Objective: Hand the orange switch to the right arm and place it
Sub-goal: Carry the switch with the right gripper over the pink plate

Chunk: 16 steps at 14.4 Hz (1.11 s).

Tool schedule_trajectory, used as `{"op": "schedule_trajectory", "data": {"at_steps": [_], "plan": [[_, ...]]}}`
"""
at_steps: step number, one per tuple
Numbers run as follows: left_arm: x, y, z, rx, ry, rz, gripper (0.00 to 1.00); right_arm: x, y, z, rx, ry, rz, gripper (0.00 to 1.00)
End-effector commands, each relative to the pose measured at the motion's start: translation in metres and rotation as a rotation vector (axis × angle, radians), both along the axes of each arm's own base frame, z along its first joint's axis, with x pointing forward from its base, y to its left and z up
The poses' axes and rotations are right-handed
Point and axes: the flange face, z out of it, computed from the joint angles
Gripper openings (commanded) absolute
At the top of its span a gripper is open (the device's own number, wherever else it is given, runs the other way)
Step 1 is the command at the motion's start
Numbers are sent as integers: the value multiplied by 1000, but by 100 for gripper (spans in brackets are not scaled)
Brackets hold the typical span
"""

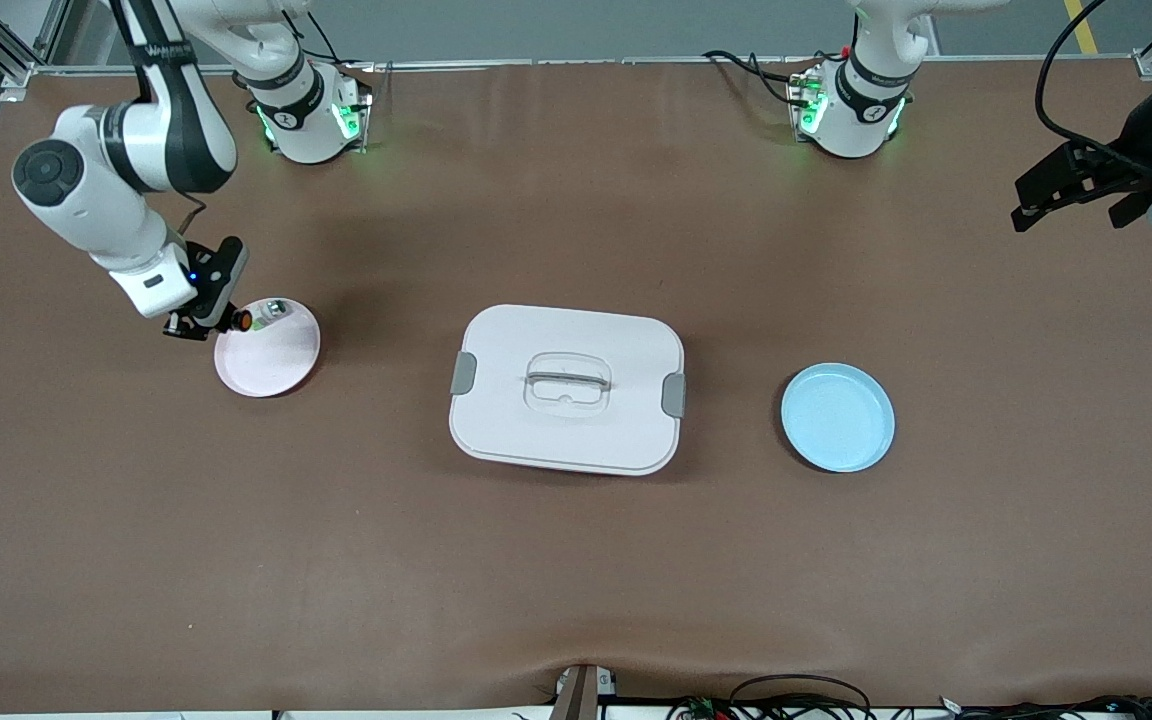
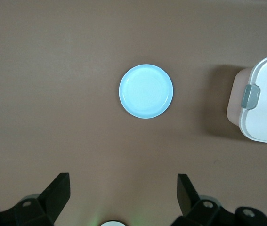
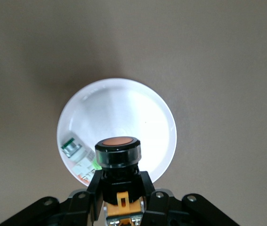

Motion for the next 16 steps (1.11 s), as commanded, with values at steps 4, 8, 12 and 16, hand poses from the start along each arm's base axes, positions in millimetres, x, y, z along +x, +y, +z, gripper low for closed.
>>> {"op": "schedule_trajectory", "data": {"at_steps": [4, 8, 12, 16], "plan": [[-7, -4, 0, 22, -4, -26, 100, 12, -1, -54, -9, -22, 39, 0], [-9, -5, 1, 23, 1, -31, 100, 15, 0, -85, -5, -47, 46, 0], [-8, -10, -1, 25, 6, -38, 100, 15, 5, -104, -3, -54, 70, 0], [-6, -7, -3, 59, 5, -36, 100, 12, 2, -115, -2, -35, 67, 0]]}}
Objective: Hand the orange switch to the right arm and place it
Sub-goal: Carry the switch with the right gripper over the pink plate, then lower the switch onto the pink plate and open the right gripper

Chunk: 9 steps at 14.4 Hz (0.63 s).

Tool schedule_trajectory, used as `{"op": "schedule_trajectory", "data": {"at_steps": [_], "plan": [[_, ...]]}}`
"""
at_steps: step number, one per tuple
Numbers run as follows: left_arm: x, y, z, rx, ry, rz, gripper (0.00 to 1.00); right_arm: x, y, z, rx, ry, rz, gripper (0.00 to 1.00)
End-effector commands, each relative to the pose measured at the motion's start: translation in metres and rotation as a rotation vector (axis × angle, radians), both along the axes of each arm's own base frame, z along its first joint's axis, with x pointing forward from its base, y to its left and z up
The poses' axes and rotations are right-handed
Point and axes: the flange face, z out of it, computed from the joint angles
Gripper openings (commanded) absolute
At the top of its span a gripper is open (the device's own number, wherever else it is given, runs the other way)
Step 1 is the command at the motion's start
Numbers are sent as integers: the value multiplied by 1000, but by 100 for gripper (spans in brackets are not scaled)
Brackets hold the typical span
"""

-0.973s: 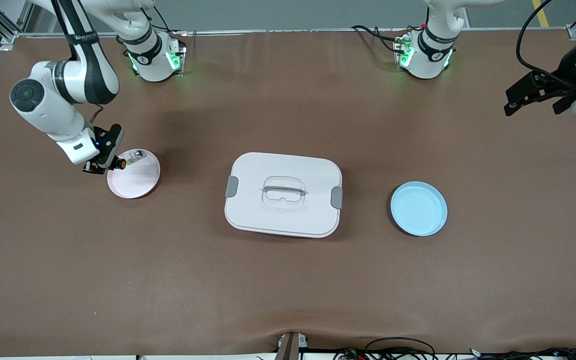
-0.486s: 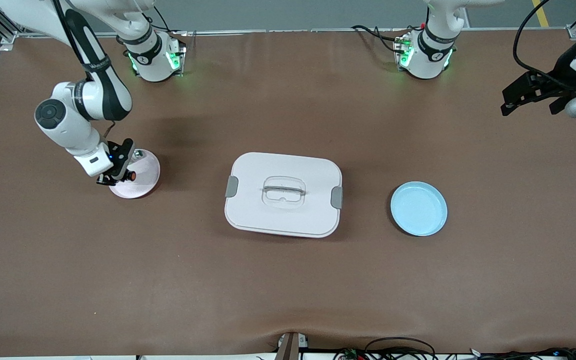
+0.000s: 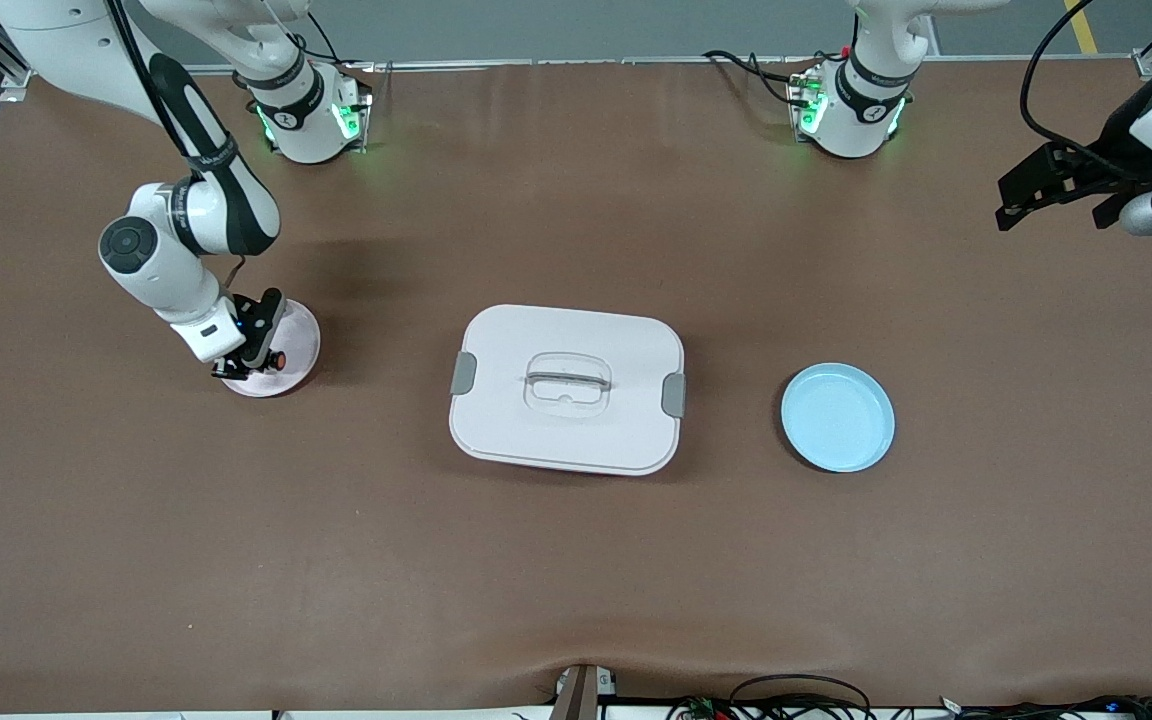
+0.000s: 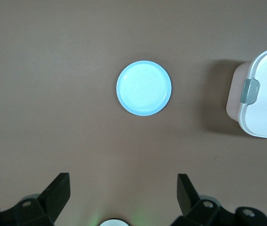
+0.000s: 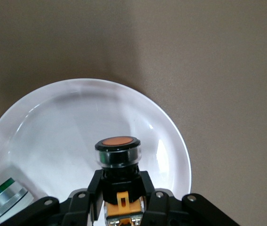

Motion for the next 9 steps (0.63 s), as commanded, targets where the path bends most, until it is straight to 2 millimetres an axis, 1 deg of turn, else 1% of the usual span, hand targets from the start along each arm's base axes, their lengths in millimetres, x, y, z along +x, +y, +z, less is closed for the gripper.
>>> {"op": "schedule_trajectory", "data": {"at_steps": [1, 4, 6, 9], "plan": [[-6, 1, 3, 47, -7, -20, 100, 1, -3, -5, -7, -2, 22, 0], [-8, -7, 4, 47, -9, -33, 100, 1, -3, -10, -6, -8, 23, 0], [-8, -6, 3, 48, -6, -31, 100, 1, -3, -14, -5, -9, 24, 0], [-8, -4, 5, 47, -8, -28, 100, 1, -3, -14, -5, -9, 19, 1]]}}
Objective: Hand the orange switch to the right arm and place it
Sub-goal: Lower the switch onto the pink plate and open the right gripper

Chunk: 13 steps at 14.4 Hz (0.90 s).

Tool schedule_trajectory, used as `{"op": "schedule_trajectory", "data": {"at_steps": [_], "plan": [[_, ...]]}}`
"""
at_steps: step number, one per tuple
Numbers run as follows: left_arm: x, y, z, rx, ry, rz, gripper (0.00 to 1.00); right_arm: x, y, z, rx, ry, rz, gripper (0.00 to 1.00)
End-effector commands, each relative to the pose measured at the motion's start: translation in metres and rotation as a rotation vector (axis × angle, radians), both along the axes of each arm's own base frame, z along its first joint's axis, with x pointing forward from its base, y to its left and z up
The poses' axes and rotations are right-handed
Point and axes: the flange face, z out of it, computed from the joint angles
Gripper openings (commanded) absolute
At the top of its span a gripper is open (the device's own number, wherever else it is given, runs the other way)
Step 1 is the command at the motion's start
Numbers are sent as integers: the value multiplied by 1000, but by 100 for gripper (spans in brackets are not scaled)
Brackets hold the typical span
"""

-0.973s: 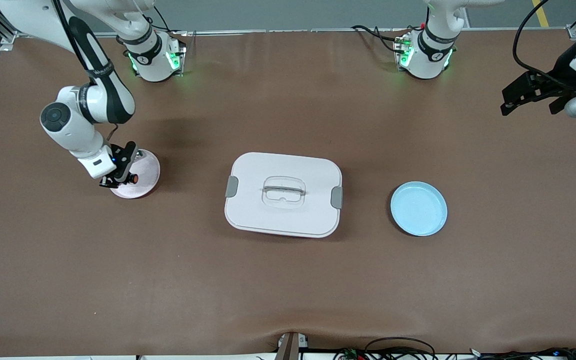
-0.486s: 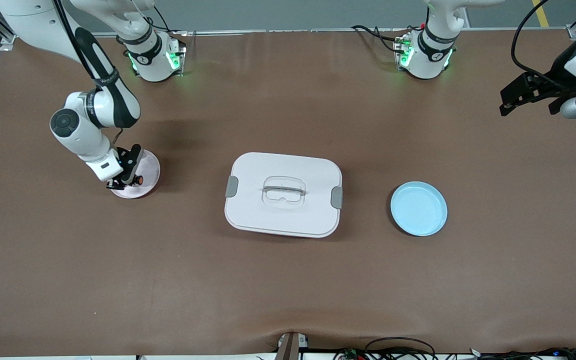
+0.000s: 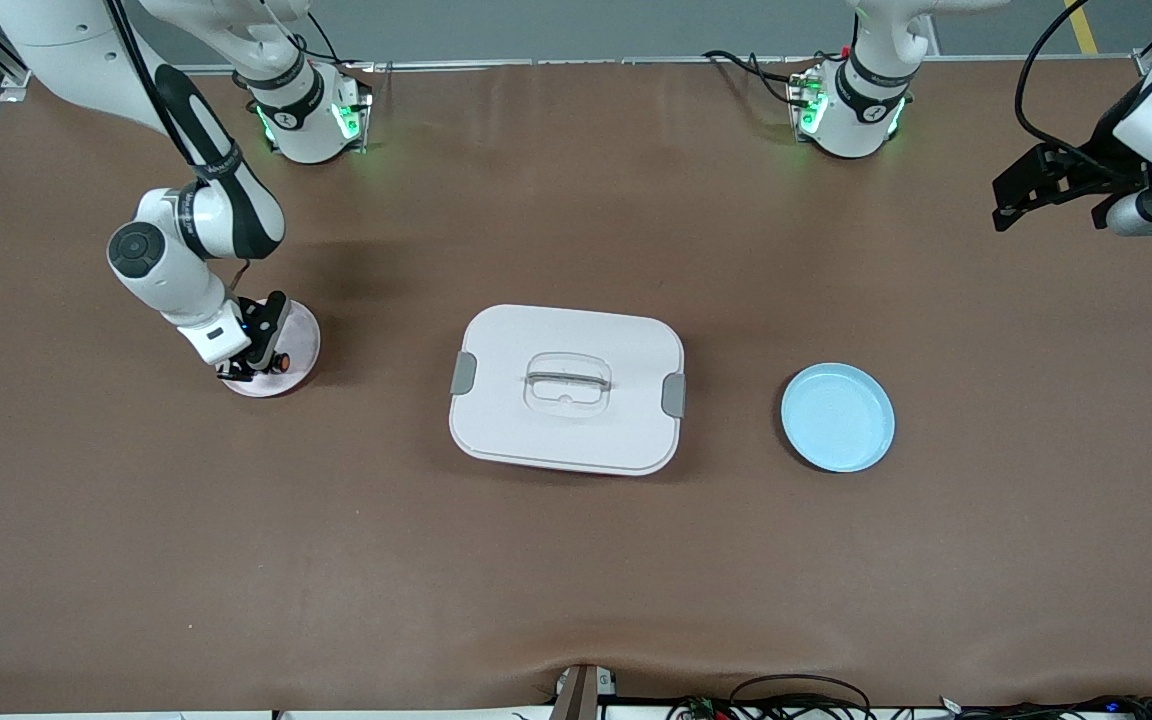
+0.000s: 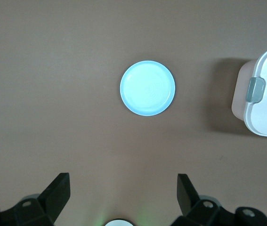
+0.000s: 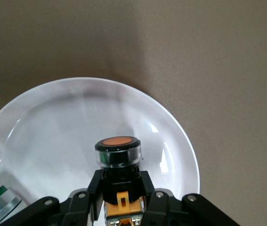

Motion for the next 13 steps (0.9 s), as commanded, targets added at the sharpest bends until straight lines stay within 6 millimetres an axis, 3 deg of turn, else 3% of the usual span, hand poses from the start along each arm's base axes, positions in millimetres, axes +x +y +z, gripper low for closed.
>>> {"op": "schedule_trajectory", "data": {"at_steps": [1, 3, 4, 5, 6, 7, 11, 13], "plan": [[-7, 4, 4, 28, -4, -11, 100, 2, -3, -1, -6, -10, 18, 10], [-7, 4, 4, 28, -3, -10, 100, 2, -6, 0, -5, -14, 12, 39], [-7, 4, 4, 28, -3, -10, 100, 2, -6, 0, -5, -16, 10, 48], [-7, 4, 5, 28, -5, -10, 100, 3, -10, 0, -5, -22, 3, 68], [-8, 6, 6, 28, -6, -7, 100, 3, -12, 1, -5, -26, -1, 94], [-8, 6, 6, 28, -6, -7, 100, 4, -13, 2, -5, -29, 0, 100], [-7, 7, 6, 28, -7, 1, 100, 6, -12, 13, -6, -40, 1, 100], [-8, 8, 7, 28, -10, 1, 100, 7, -13, 27, -8, -24, -6, 100]]}}
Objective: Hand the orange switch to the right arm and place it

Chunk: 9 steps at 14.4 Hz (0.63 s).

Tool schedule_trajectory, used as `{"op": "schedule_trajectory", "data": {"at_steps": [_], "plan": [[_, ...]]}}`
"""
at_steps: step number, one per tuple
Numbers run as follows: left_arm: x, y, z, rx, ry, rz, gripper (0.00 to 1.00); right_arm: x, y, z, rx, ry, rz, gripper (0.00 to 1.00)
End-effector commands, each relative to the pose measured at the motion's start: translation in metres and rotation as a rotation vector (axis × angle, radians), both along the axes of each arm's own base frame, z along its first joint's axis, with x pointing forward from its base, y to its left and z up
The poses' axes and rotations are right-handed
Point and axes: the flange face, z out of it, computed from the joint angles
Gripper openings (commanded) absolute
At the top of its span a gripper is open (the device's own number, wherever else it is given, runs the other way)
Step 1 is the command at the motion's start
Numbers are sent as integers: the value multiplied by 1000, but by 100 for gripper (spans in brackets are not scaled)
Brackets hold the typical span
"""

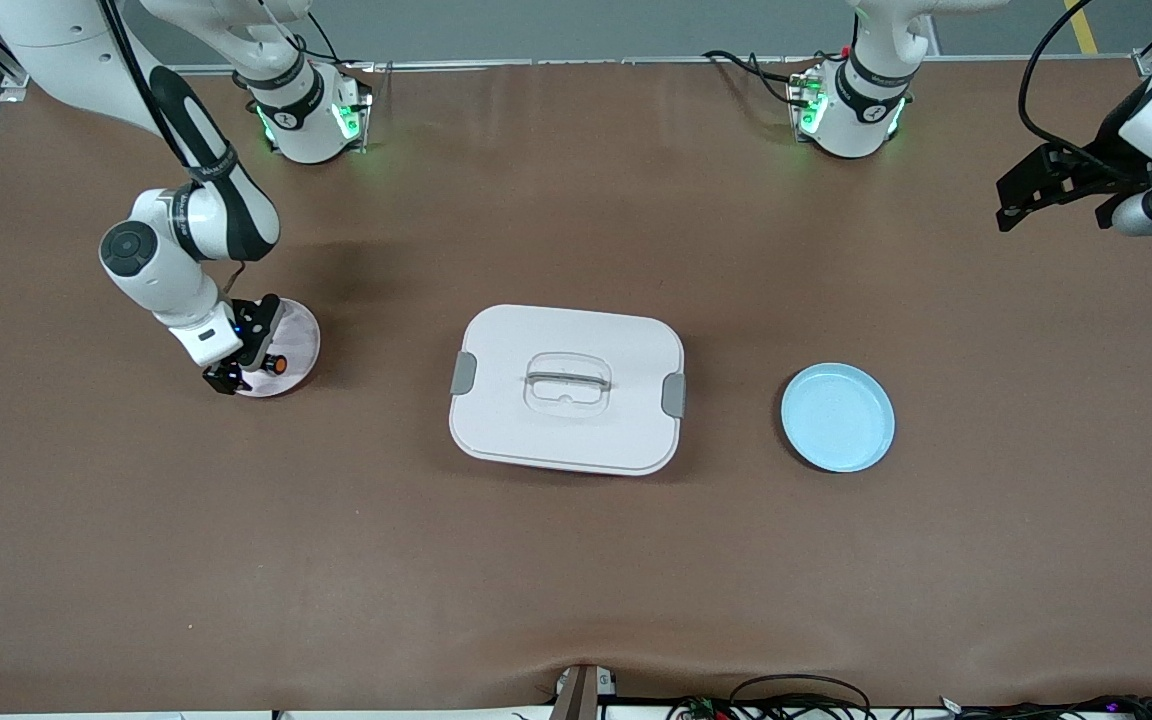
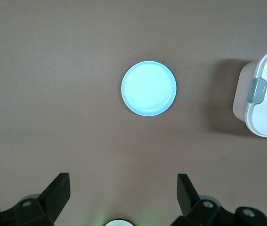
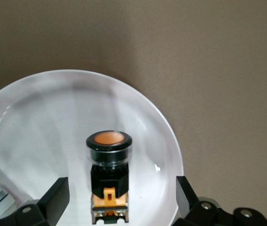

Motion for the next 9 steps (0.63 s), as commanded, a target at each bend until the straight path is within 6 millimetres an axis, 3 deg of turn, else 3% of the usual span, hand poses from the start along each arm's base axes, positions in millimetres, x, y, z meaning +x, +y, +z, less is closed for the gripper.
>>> {"op": "schedule_trajectory", "data": {"at_steps": [1, 4, 9], "plan": [[-8, 4, 6, 27, -8, -8, 100, 1, -6, 29, -7, 24, -4, 100], [-9, 4, 8, 28, -8, -8, 100, 8, -9, 66, 2, 45, -75, 100], [-13, 4, 11, 27, -5, -12, 100, 31, -13, 137, -1, 124, -361, 100]]}}
